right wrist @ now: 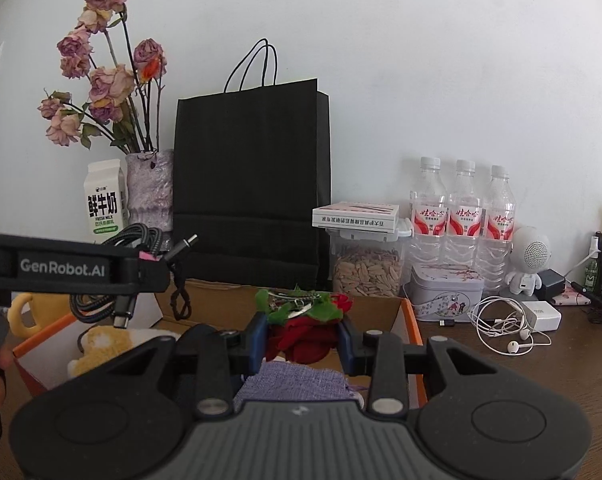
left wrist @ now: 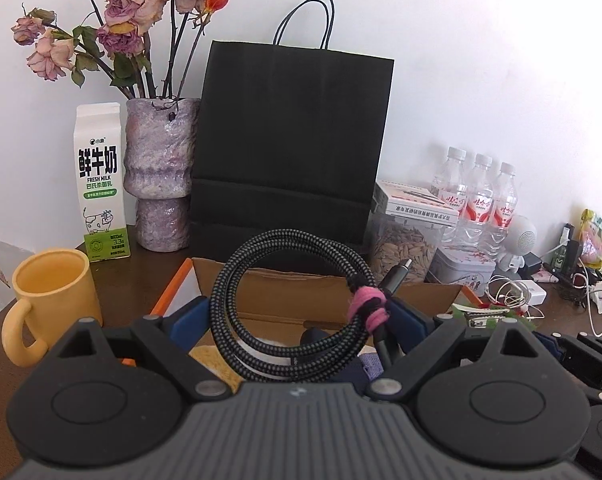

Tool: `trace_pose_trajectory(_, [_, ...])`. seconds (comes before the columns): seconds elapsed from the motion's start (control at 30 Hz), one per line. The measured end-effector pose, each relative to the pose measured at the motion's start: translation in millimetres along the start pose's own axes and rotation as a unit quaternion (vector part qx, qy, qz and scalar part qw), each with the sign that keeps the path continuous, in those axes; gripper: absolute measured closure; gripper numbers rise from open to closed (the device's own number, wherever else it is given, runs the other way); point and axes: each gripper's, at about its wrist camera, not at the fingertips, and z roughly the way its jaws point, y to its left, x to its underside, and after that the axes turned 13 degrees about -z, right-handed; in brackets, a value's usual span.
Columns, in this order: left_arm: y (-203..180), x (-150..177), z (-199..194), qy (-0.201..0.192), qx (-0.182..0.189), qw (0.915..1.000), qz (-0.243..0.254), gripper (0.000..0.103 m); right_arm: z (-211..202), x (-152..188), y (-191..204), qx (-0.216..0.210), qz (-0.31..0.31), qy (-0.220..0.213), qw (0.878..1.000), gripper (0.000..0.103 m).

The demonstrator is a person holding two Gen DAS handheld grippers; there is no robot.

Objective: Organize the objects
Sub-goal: 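Carry the keychain and braided cable into the box and open both grippers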

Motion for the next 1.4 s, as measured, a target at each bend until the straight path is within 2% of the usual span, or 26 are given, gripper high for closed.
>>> trace_pose_trajectory(0.3, [1.6,2.3,6.6,0.010,-0.002,0.9999,0.005,0.009,4.1,1.9,-1.8,-0.005,0.000,0.023,1.000,0.068])
trace_pose_trajectory(0.43, [1.9,2.8,9.1,0.010,-0.004,0.9999,0.008,0.007,6.1,1.9,1.8,-0.010,-0.007,0.036,0.999,0.062])
trace_pose_trajectory(0.5, [3.6,2.9,11.6,0.013,-0.006,0.9999,0.003,0.004,8.0,1.9,4.0,-0.012,-0.013,0.048,0.999,0.040])
trace_pose_trajectory(0.53, [5.0,2.9,11.8,0.011,-0.005,0.9999,-0.002,0.000,8.8,1.8,4.9,-0.011,-0.013,0.052,0.998,0.013])
trace_pose_trajectory(0.57, [5.7,2.7,11.4,0.008,-0.005,0.9999,-0.004,0.000,8.0,1.9,5.0,-0.007,-0.012,0.051,0.999,0.000])
trace_pose_trajectory(1.03, [9.2,6.1,8.0,0.011,-0.017,0.9997,-0.013,0.000,0.8,1.9,5.7,-0.004,-0.012,0.051,0.999,0.000])
trace_pose_trajectory(1.4, [18.2,12.9,-14.0,-0.013,-0.015,0.9997,-0.016,0.000,-15.3,3.4,12.0,-0.007,-0.029,0.040,0.999,0.000])
